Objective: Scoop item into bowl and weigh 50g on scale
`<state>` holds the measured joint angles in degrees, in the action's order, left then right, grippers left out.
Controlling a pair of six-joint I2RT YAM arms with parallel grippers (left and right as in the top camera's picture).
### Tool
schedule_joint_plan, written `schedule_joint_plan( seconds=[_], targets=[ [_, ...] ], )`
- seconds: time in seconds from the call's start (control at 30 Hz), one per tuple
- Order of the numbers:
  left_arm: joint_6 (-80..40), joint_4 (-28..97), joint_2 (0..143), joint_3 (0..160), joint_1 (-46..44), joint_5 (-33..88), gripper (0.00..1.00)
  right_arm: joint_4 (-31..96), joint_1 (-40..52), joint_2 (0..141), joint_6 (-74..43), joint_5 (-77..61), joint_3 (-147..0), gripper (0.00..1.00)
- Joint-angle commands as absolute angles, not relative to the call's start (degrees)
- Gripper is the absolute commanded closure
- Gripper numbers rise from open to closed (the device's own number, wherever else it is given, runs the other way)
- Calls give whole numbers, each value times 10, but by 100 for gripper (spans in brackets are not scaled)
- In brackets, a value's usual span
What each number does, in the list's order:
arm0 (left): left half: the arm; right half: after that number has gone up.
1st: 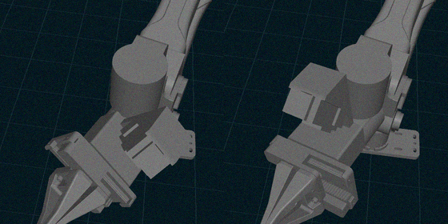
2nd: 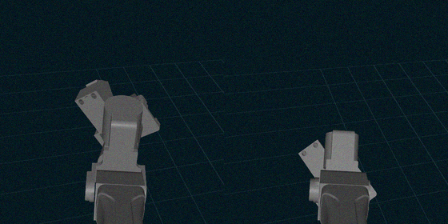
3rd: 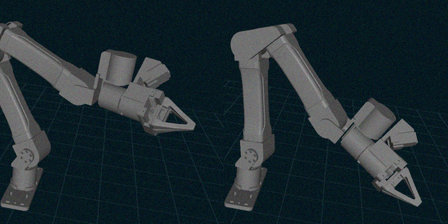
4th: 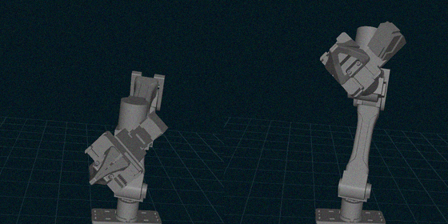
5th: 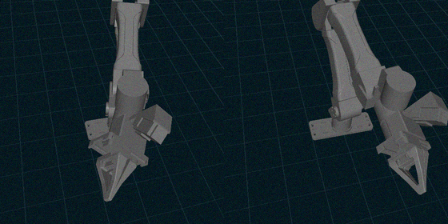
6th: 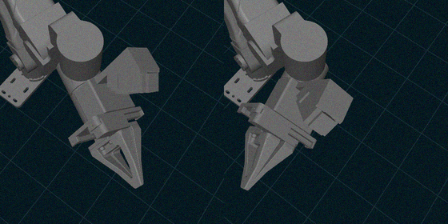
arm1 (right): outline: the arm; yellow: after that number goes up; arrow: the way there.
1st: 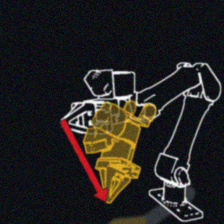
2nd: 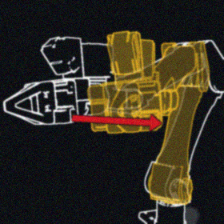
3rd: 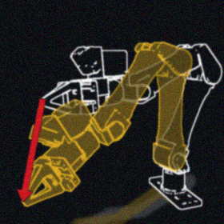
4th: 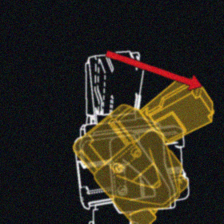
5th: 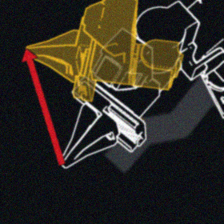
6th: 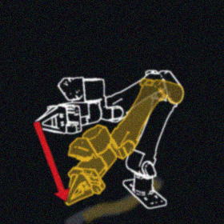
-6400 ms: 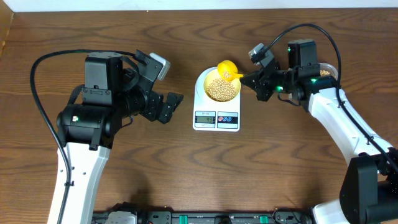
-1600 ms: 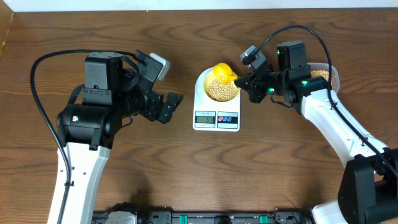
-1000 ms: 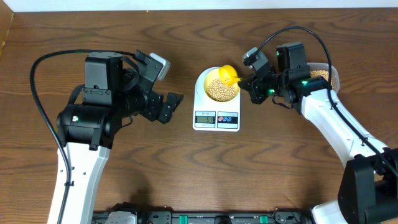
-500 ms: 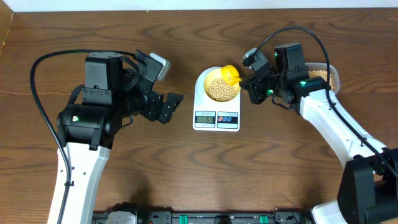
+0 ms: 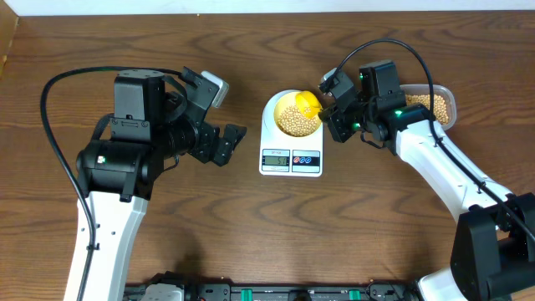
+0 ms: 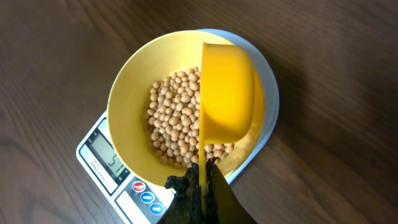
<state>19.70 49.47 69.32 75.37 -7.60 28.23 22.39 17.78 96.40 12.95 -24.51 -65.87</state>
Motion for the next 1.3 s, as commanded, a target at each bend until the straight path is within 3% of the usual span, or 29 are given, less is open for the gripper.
schedule_joint_plan(
  seconds=[0.0, 1.27],
  targets=[
    [197, 495, 692, 752, -74, 289, 2, 218, 184, 967, 125, -239, -658, 99],
    [197, 495, 692, 752, -74, 289, 3, 204, 214, 967, 125, -180, -650, 99]
  ],
)
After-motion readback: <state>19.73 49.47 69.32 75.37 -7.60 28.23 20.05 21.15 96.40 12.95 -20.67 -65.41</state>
